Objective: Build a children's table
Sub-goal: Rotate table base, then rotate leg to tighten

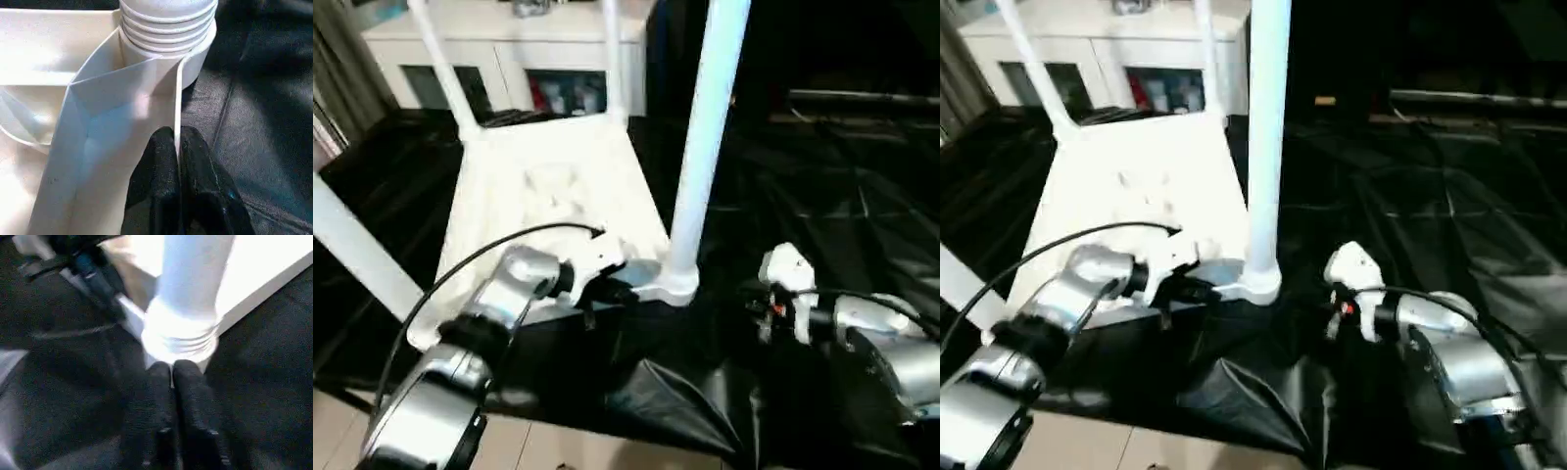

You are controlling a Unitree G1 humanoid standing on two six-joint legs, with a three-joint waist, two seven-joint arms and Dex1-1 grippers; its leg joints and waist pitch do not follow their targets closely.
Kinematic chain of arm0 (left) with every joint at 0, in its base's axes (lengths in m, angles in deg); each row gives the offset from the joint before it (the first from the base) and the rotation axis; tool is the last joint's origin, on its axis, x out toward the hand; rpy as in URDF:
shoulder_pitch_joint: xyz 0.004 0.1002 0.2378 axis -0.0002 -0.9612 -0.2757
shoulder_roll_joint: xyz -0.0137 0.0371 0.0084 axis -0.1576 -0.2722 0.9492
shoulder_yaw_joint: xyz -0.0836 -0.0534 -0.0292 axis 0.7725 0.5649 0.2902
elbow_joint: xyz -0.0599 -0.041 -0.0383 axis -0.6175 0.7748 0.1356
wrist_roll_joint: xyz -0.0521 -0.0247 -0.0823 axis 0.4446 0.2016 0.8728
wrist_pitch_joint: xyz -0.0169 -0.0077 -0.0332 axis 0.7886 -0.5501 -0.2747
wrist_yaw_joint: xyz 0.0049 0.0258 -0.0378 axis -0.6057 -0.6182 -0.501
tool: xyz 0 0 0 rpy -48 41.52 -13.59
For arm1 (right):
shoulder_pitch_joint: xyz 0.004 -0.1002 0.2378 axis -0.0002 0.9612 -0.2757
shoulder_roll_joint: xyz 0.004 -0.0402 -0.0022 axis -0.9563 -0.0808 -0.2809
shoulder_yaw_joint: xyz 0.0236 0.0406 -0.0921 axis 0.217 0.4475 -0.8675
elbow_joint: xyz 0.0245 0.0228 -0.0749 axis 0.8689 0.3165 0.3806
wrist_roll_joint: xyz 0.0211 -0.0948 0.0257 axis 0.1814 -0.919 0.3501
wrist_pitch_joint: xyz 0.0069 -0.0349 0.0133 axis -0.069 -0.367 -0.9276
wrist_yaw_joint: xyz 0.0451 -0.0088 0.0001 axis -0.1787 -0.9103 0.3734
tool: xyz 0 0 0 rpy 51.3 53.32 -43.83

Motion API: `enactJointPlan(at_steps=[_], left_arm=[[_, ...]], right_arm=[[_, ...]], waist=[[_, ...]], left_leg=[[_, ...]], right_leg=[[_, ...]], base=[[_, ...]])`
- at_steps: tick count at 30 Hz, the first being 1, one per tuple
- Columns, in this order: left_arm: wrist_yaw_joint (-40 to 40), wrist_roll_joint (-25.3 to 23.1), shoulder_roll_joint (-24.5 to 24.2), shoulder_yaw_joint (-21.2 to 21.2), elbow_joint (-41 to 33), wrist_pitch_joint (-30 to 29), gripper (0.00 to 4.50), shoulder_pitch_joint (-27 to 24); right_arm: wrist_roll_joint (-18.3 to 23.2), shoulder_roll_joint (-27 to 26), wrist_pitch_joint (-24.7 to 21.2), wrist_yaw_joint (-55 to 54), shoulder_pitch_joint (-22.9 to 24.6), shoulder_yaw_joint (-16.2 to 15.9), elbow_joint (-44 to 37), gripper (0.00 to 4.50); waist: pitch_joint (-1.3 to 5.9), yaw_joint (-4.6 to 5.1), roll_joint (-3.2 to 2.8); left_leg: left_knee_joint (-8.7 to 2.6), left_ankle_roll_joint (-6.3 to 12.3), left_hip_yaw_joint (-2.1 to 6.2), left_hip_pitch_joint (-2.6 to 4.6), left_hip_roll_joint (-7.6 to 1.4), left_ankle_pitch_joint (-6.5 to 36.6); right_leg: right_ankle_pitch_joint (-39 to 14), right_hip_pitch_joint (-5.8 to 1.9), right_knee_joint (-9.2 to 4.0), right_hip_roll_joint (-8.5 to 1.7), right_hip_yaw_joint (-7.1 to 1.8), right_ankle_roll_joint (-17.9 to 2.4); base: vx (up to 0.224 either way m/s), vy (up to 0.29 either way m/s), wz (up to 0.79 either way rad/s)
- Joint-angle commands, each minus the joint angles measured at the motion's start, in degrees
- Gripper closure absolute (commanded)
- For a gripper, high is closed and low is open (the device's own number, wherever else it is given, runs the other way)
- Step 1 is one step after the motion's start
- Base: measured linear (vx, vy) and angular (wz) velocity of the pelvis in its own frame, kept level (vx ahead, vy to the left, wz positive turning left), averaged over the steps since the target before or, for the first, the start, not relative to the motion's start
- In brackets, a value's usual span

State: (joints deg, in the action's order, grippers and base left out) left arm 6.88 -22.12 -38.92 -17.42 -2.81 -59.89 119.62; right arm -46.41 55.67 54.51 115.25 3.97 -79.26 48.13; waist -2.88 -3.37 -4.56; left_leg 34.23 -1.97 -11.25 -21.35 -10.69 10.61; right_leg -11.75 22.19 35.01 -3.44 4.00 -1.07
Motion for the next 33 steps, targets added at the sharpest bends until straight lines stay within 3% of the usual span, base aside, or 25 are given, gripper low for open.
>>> enactJointPlan(at_steps=[1, 6, 7, 9, 10, 15, 30, 31, 33], left_arm=[[0.08, 2.60, -0.11, 1.30, -1.48, 0.00, 4.50, -1.36], [1.04, 3.06, -0.73, 1.01, -4.17, 0.07, 4.50, -3.13], [0.73, 3.18, -0.84, 1.47, -5.00, -0.77, 4.50, -3.59], [0.76, 3.14, -0.95, 1.56, -5.36, -1.47, 4.50, -3.70], [0.27, 2.82, -1.14, 1.79, -5.79, -2.27, 4.04, -3.76], [-0.96, 1.82, -1.85, 2.01, -4.68, -1.66, 3.87, -3.33], [-0.27, 2.83, -3.70, 2.35, -4.88, -2.88, 3.87, -3.75], [-0.36, 3.04, -3.59, 2.51, -4.83, -2.87, 4.14, -3.77], [-0.50, 3.35, -3.39, 2.67, -4.76, -2.83, 4.24, -3.80]], right_arm=[[0.56, -0.90, 1.02, -1.20, -0.54, 0.31, 0.80, 3.96], [0.79, -1.45, 1.59, -0.98, -0.63, -0.82, 0.99, 3.44], [1.08, -1.86, 1.61, -0.62, -0.70, -0.85, 0.99, 3.33], [1.09, -2.02, 1.77, -0.38, -0.78, -0.81, 1.09, 3.24], [0.88, -2.19, 2.04, -0.19, -0.94, -0.73, 1.29, 3.14], [0.36, -1.89, 2.59, -0.08, -1.36, -0.92, 1.84, 2.76], [0.38, -2.53, 3.29, -0.08, -1.94, -0.77, 2.68, 1.33], [0.35, -2.56, 3.39, -0.13, -2.01, -0.77, 2.84, 1.22], [0.05, -2.64, 3.76, -0.51, -2.14, -0.81, 3.13, 1.05]], waist=[[3.98, -0.49, 1.76], [3.90, -0.67, 1.87], [3.85, -0.57, 2.18], [3.72, -0.62, 1.94], [3.70, -0.63, 1.95], [3.75, -0.71, 1.89], [3.66, -0.78, 2.08], [3.70, -0.79, 2.07], [3.63, -0.79, 2.23]], left_leg=[[-3.13, 6.19, 1.69, 0.16, -2.61, 5.76], [-3.11, 6.45, 1.60, 0.14, -2.66, 6.00], [-3.14, 6.46, 1.54, 0.08, -2.64, 6.06], [-3.14, 6.23, 1.48, 0.17, -2.58, 6.67], [-3.16, 6.01, 1.47, 0.19, -2.57, 6.83], [-3.19, 5.52, 1.52, 0.32, -2.63, 6.99], [-3.30, 4.92, 1.59, 0.34, -2.70, 7.38], [-3.29, 4.90, 1.60, 0.37, -2.72, 7.41], [-3.26, 4.83, 1.54, 0.35, -2.65, 7.58]], right_leg=[[-8.19, -2.71, -4.41, -4.91, -2.65, -11.93], [-8.01, -2.78, -4.23, -5.24, -2.75, -12.15], [-8.41, -2.78, -4.29, -5.21, -2.75, -11.96], [-10.23, -2.62, -4.46, -5.19, -2.77, -11.58], [-11.04, -2.63, -4.54, -5.21, -2.81, -11.27], [-10.78, -2.49, -4.51, -5.11, -2.85, -11.26], [-9.25, -2.63, -4.32, -5.17, -2.91, -12.17], [-9.14, -2.64, -4.30, -5.20, -2.91, -12.24], [-9.56, -2.65, -4.36, -5.25, -2.93, -12.36]], base=[[0.000, 0.000, 0.00], [0.000, 0.000, 0.00], [0.000, 0.000, 0.00], [0.000, 0.000, 0.00], [0.000, 0.000, 0.00], [0.000, 0.000, 0.00], [0.000, 0.000, 0.00], [0.000, 0.000, 0.00], [0.000, 0.000, 0.00]])
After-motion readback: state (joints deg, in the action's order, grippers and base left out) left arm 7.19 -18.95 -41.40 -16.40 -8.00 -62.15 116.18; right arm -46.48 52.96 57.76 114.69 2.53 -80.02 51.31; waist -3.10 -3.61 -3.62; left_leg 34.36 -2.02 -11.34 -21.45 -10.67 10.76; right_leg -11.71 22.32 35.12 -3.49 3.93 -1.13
